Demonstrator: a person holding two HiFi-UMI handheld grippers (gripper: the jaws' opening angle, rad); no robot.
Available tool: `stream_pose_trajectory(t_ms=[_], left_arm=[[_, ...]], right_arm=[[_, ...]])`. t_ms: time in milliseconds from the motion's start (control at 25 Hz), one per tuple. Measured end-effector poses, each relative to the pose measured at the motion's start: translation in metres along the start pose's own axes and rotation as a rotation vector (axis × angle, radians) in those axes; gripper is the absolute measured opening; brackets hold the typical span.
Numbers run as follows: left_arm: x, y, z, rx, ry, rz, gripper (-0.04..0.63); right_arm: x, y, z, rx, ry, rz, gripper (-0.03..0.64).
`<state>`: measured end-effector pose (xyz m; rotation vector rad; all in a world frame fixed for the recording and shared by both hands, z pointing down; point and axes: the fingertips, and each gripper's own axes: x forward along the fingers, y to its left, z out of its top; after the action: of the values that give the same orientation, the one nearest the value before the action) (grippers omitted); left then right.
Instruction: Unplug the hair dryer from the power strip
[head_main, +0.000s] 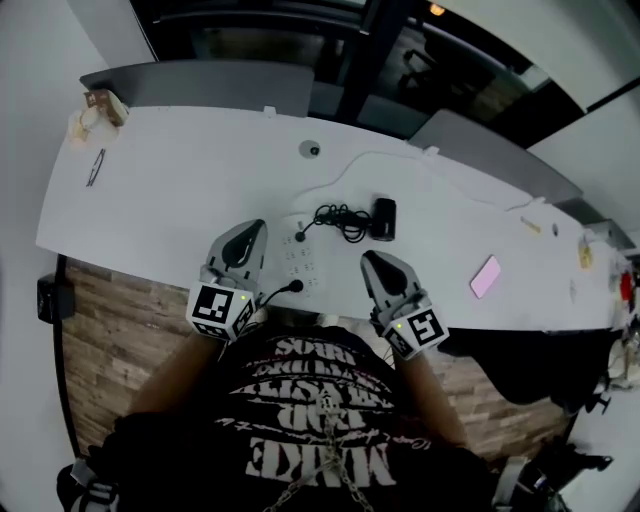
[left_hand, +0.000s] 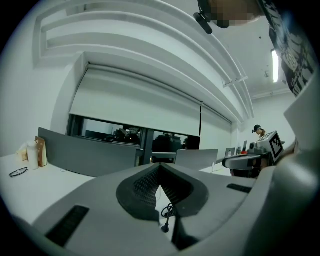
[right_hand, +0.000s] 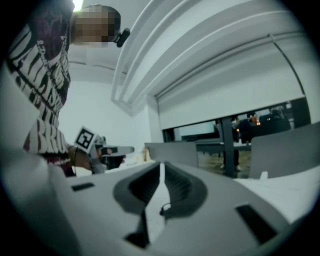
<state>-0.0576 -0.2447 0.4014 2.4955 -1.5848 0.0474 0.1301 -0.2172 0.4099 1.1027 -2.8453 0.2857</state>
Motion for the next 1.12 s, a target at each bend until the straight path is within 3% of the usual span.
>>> stream_pose_trajectory(t_ms=[320, 640, 800, 1000, 1120], left_arm=[[-0.012, -0.014, -0.014, 0.019, 0.03, 0.208, 0.023], [-0.059, -0.005, -0.081, -0.016, 0.22, 0.307, 0.023], [-0.038, -0.004, -0.134, -0.048, 0.332, 0.228, 0.023], [0.02, 0.002, -0.189, -0.001, 0.413, 0.093, 0.023], [0.057, 0.003, -0.228, 0.035, 0.461, 0.032, 0.023]], right_arm=[[0.002, -0.01, -0.021, 0.035, 0.044, 0.216, 0.049], [0.049, 0.011, -0.095, 0.12, 0.159, 0.339, 0.049], [0.079, 0.008, -0.139, 0.104, 0.246, 0.315, 0.049], [0.117, 0.003, -0.192, 0.037, 0.377, 0.289, 0.058], [0.138, 0.004, -0.21, 0.039, 0.408, 0.279, 0.149]])
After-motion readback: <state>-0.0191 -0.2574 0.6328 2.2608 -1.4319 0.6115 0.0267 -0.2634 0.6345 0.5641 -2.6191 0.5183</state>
